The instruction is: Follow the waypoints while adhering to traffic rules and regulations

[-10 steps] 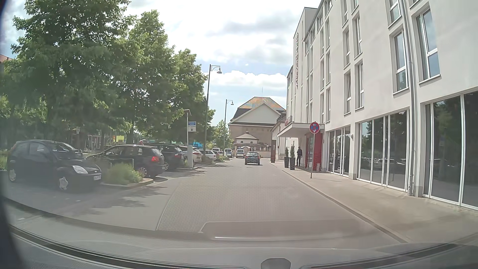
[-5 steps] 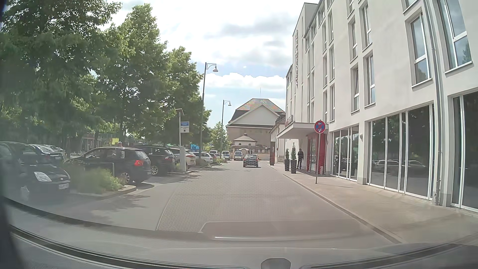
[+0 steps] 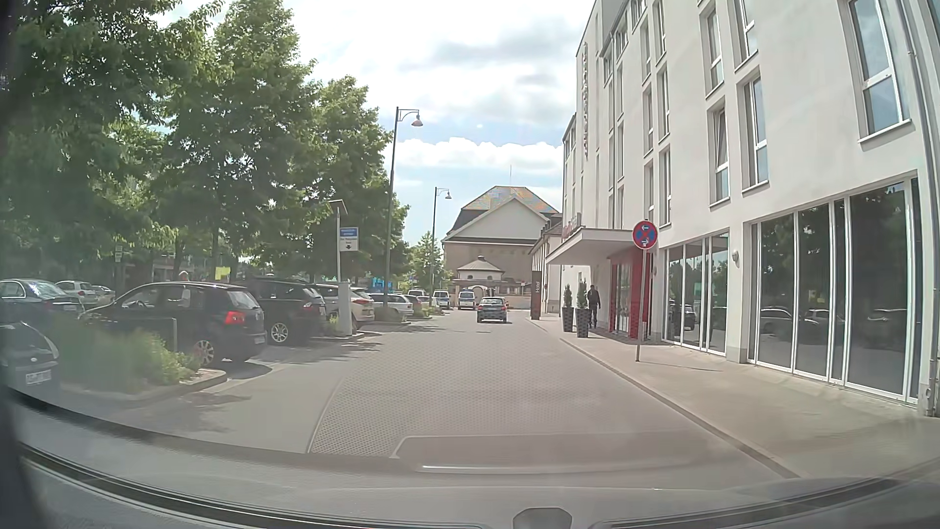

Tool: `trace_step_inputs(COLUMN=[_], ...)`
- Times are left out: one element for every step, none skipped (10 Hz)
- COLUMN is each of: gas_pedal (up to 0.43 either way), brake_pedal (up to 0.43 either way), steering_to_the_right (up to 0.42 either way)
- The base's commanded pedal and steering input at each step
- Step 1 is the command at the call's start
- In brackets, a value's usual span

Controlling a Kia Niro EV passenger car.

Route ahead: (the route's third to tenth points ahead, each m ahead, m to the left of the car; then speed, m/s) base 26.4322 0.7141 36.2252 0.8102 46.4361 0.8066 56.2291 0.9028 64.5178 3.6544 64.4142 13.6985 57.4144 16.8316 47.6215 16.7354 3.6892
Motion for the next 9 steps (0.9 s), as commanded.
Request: trace_step_inputs(gas_pedal=[0.0,0.0,0.0,0.0,0.0,0.0,0.0,0.0,0.0], brake_pedal=[0.03,0.03,0.03,0.03,0.03,0.03,0.03,0.03,0.03], steering_to_the_right=[0.005,0.005,0.005,0.005,0.005,0.005,0.006,0.006,0.006])
